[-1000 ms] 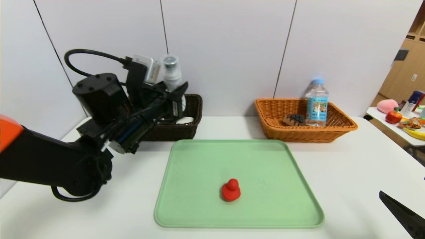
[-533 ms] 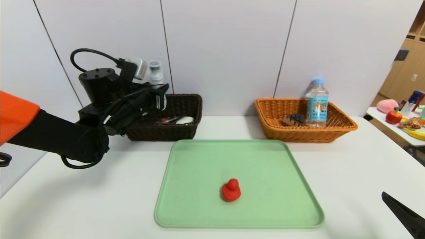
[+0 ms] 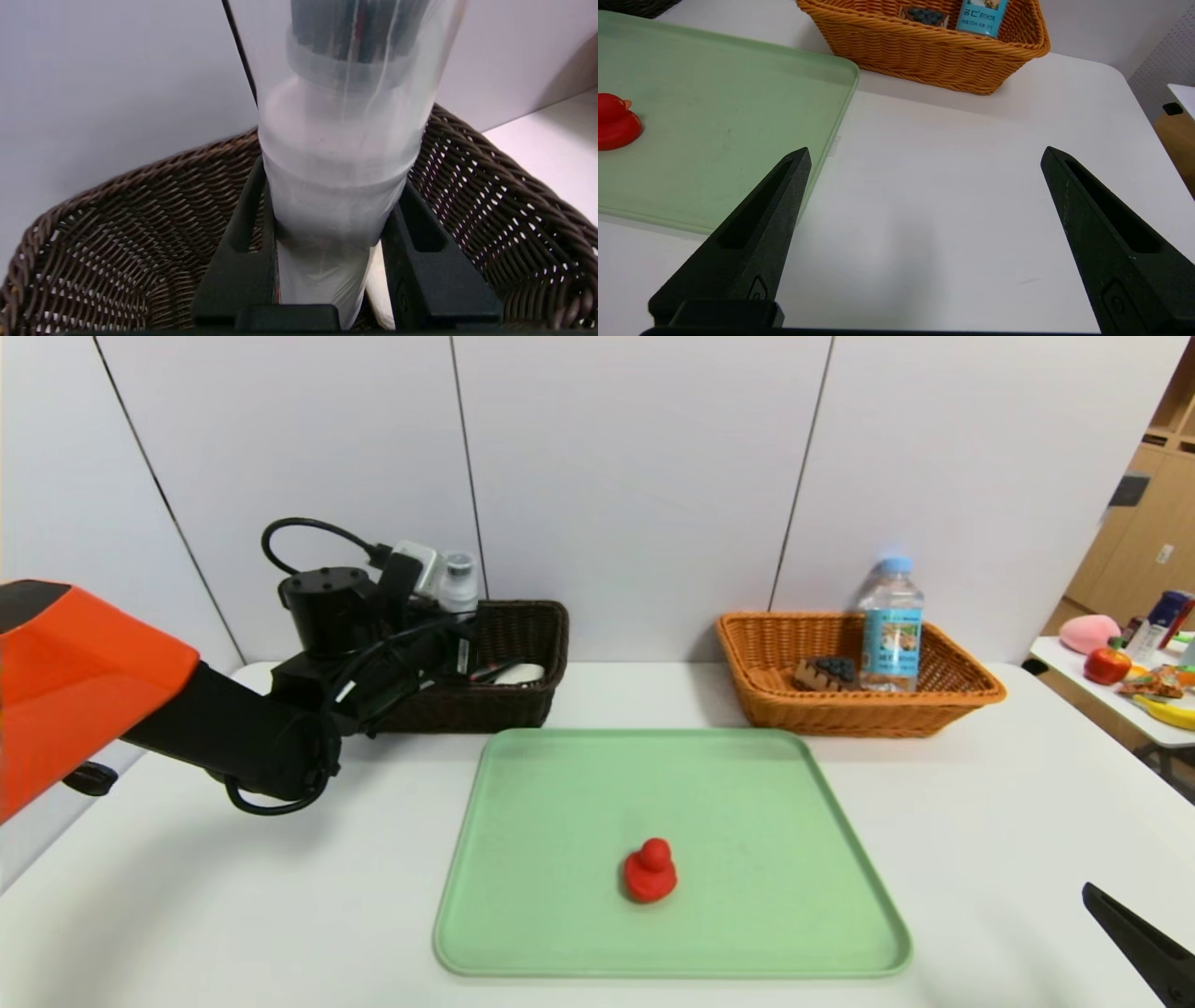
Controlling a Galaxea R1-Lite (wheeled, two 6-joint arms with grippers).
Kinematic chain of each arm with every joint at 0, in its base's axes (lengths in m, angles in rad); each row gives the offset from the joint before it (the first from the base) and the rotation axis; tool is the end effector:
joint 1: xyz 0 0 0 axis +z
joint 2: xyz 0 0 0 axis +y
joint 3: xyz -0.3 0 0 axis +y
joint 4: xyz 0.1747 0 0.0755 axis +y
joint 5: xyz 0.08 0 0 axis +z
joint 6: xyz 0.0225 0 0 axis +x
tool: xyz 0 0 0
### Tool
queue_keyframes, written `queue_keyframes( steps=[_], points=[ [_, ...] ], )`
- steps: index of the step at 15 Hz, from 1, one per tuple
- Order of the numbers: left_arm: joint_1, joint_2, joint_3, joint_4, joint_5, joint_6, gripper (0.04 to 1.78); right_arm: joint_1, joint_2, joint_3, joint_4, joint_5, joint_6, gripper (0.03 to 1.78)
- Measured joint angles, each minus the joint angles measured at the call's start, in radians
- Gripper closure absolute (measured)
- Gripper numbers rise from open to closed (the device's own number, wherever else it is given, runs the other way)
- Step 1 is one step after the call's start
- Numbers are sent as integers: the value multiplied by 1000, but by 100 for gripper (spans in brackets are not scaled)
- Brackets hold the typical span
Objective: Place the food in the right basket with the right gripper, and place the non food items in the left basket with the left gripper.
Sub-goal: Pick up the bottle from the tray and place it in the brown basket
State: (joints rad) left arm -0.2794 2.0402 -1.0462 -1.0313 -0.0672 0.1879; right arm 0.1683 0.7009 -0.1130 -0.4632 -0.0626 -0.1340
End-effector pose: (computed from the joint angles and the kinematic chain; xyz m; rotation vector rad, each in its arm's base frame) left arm 0.3808 -0.1108 0.1661 0.1820 -0.0697 -0.3420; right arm 0.0590 0.0086 0.1467 -0.1481 0.1167 0.1137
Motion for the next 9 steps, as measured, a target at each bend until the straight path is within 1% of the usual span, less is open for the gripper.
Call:
queue_keyframes(
  steps=[6,9],
  points=[
    [9,28,1,-18,7,4,119,0,-14,0,0,2,0,11],
    [10,30,2,-41,29,4,87,0,-14,-3,0,3,0,11]
  ],
)
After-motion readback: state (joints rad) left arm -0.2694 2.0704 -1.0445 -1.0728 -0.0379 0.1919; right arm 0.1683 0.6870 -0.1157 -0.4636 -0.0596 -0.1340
